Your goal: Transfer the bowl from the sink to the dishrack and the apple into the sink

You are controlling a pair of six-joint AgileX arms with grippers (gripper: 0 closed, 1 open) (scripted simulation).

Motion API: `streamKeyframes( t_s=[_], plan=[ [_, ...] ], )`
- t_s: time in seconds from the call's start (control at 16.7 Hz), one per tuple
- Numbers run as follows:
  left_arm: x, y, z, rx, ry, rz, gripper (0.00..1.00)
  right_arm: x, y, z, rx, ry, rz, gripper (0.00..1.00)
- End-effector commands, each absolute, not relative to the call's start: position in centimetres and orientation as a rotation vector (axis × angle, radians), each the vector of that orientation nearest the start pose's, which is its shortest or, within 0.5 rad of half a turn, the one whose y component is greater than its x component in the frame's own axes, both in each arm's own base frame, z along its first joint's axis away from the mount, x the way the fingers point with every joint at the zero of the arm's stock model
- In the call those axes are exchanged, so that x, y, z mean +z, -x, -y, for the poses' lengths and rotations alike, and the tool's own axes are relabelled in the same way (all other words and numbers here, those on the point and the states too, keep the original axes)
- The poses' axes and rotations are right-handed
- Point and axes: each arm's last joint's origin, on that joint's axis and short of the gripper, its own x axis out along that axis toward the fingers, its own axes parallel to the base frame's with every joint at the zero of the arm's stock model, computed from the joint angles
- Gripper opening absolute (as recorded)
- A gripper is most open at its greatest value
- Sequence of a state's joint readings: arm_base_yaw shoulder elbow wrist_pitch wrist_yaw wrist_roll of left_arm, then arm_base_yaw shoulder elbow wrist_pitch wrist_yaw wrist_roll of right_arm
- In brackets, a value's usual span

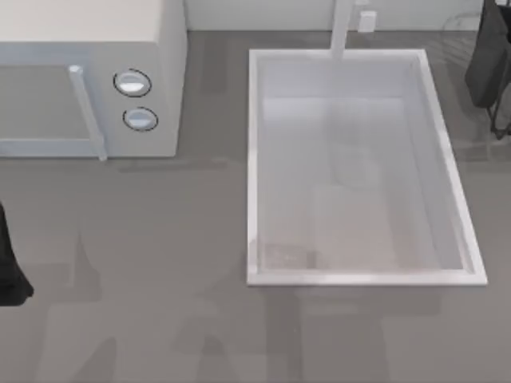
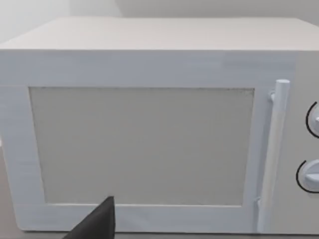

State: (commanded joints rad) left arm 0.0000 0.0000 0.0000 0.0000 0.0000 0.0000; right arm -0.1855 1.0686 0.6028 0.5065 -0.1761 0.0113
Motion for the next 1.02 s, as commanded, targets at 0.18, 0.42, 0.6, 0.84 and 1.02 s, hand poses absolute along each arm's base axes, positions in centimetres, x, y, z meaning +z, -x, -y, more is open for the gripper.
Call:
streamKeyframes(
  t_s=[0.18, 0.42, 0.6, 0.84, 1.02],
  plan=[
    [16.0, -10.6, 0.1, 0.000, 0.000, 0.000, 1.00, 26.6, -18.6, 2.2, -0.006, 0.009, 0.042, 1.00],
    [16.0, -10.6, 0.1, 0.000, 0.000, 0.000, 1.00, 22.7, -13.4, 0.9, -0.009, 0.006, 0.038, 1.00],
    [16.0, -10.6, 0.1, 0.000, 0.000, 0.000, 1.00, 19.4, -11.4, 0.4, -0.007, 0.003, 0.025, 1.00],
    [16.0, -10.6, 0.1, 0.000, 0.000, 0.000, 1.00, 16.4, -10.6, 0.2, -0.001, 0.000, 0.004, 1.00],
    [16.0, -10.6, 0.1, 0.000, 0.000, 0.000, 1.00, 16.0, -10.6, 0.1, 0.000, 0.000, 0.000, 1.00]
  ],
)
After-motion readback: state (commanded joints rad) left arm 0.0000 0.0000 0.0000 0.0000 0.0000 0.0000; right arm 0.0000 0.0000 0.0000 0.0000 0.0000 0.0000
